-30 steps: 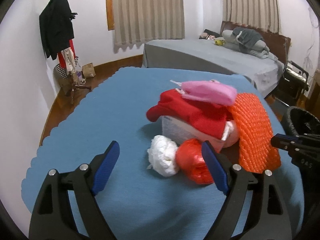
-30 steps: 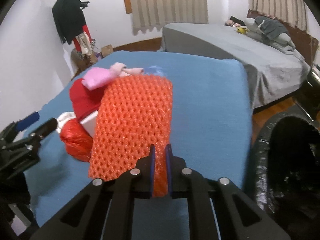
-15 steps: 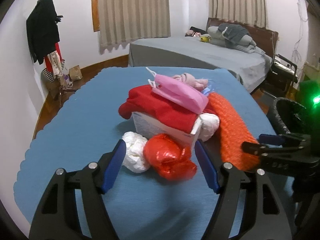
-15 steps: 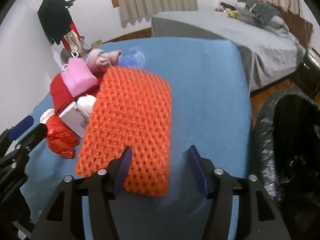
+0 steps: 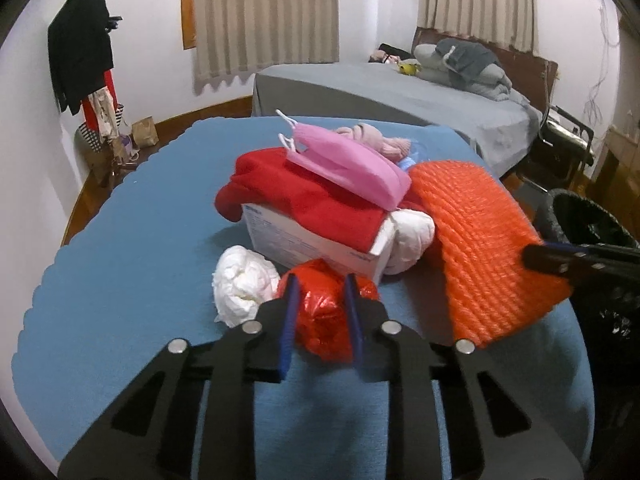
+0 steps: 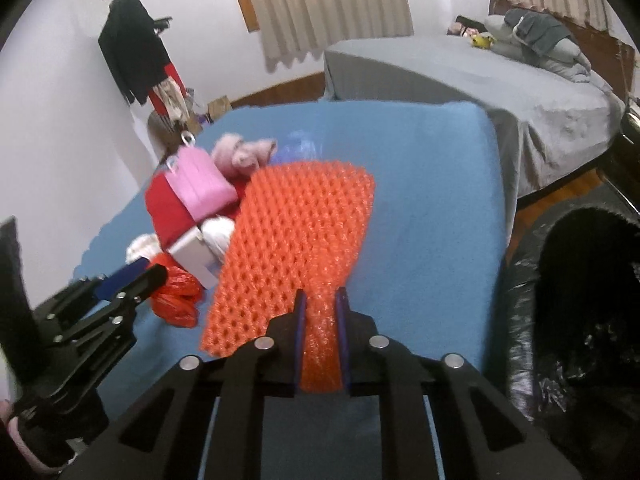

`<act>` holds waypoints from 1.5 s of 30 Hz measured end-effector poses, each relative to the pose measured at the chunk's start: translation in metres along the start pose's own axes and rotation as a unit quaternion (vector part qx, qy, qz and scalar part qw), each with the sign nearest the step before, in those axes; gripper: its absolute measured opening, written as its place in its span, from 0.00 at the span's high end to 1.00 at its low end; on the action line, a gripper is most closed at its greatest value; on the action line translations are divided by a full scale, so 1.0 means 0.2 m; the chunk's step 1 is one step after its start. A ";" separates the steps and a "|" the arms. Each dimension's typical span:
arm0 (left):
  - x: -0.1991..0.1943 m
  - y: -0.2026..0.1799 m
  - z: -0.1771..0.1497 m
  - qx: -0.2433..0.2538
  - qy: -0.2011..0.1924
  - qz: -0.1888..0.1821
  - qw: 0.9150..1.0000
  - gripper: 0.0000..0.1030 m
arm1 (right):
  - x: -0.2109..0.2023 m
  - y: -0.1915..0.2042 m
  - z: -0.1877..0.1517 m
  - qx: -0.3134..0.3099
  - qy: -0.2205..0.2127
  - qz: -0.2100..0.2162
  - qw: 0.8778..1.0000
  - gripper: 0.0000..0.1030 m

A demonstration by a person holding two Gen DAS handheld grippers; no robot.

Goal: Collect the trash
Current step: 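Carry the orange mesh bag and red plastic bag over the black trash bin with both tools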

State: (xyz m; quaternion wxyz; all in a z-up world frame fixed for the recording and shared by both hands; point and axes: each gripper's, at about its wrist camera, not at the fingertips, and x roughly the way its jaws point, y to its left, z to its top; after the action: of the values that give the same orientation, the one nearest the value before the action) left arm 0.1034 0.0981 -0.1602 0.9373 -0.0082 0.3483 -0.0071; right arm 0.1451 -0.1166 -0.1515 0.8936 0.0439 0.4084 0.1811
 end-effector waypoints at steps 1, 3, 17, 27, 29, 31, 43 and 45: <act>-0.01 0.00 0.00 -0.001 -0.002 -0.002 1.000 0.82 | -0.03 0.01 0.00 -0.001 -0.006 0.000 1.000 0.86; -0.03 0.00 0.01 0.000 -0.007 -0.001 1.000 0.85 | -0.08 0.02 0.01 -0.003 -0.016 0.001 1.000 0.86; -0.34 -0.17 0.17 0.015 -0.077 -0.056 0.995 1.00 | -0.38 -0.07 0.03 0.011 -0.073 -0.008 0.997 0.86; -0.28 -0.17 0.02 0.034 -0.011 -0.056 0.998 0.72 | -0.30 -0.14 -0.08 0.027 -0.040 -0.009 0.999 0.86; -0.32 -0.13 -0.01 0.037 -0.013 -0.053 0.998 0.56 | -0.30 -0.13 -0.10 0.027 -0.036 -0.006 0.999 0.86; -0.34 -0.10 -0.03 0.040 -0.007 -0.052 0.998 0.52 | -0.29 -0.12 -0.11 0.025 -0.033 -0.003 0.999 0.86; -0.19 0.00 -0.10 0.009 0.058 -0.042 0.997 0.41 | -0.27 -0.08 -0.11 0.018 -0.026 -0.005 0.999 0.86; -0.16 0.00 -0.11 0.005 0.074 -0.043 0.996 0.54 | -0.27 -0.08 -0.11 0.017 -0.025 -0.006 1.000 0.86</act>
State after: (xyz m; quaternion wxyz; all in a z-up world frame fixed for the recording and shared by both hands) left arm 0.0653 0.0982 -0.1567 0.9077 -0.0179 0.4162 -0.0503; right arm 0.1012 -0.1524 -0.1317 0.9037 0.0609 0.3890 0.1680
